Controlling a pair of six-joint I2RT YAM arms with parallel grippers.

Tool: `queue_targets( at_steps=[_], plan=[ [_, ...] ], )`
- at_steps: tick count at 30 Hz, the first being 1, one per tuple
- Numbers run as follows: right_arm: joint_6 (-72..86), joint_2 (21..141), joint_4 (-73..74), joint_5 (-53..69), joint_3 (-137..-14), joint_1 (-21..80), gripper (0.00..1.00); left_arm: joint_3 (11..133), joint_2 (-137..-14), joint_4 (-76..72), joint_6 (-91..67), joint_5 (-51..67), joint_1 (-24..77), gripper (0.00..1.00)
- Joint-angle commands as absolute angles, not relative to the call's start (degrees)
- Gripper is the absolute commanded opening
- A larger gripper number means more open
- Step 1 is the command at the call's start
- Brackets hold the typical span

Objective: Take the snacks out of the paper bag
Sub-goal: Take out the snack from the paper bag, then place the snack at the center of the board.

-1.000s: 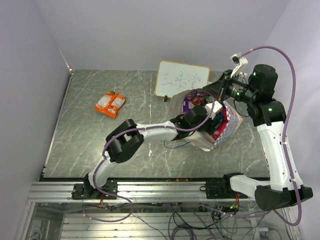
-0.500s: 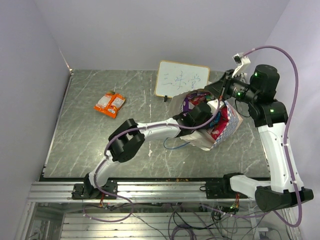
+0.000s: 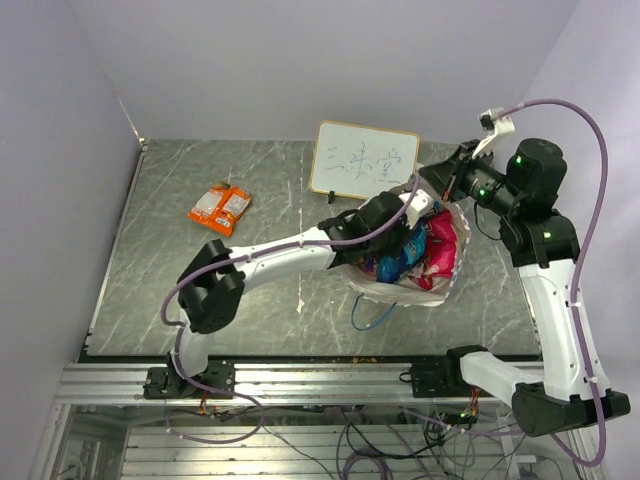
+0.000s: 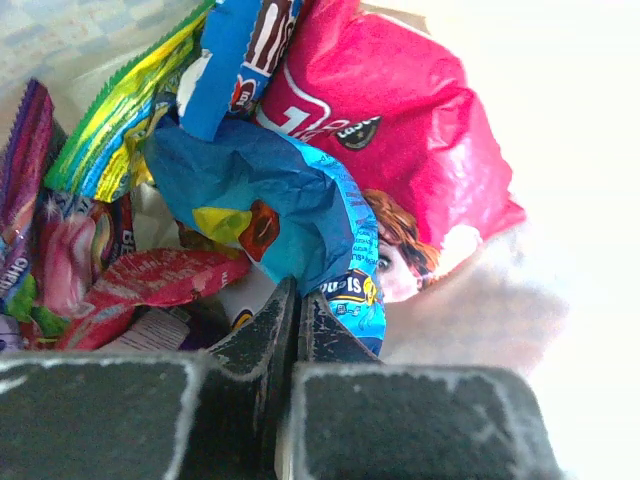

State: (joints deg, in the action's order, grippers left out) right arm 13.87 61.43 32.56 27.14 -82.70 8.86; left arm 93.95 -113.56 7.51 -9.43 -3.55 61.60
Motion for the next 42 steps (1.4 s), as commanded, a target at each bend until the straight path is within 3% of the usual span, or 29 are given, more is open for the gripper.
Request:
queue_targets(
  at_steps=[1,21,35,42],
  plan=[
    [13.57,60.17,28.54,24.17,-81.97,9.09,0.0,94.27,-105.22,5.79,-12.27,0.95,61.37,0.07],
    [15.29,61.22,25.04,14.35,-81.28,9.12,0.0,107.43,-92.47,19.02,-17.0,3.1,61.35,0.07],
    [15.14,61.19,24.92,12.61,-79.28,9.14,0.0,126.17,-84.53,34.79,-17.02,-12.97,59.2,0.07],
    [14.83,61.9,24.54,12.85,-79.12,9.14,0.0,125.72,-77.43,41.53,-14.7,-25.93,59.06,0.07]
  ],
)
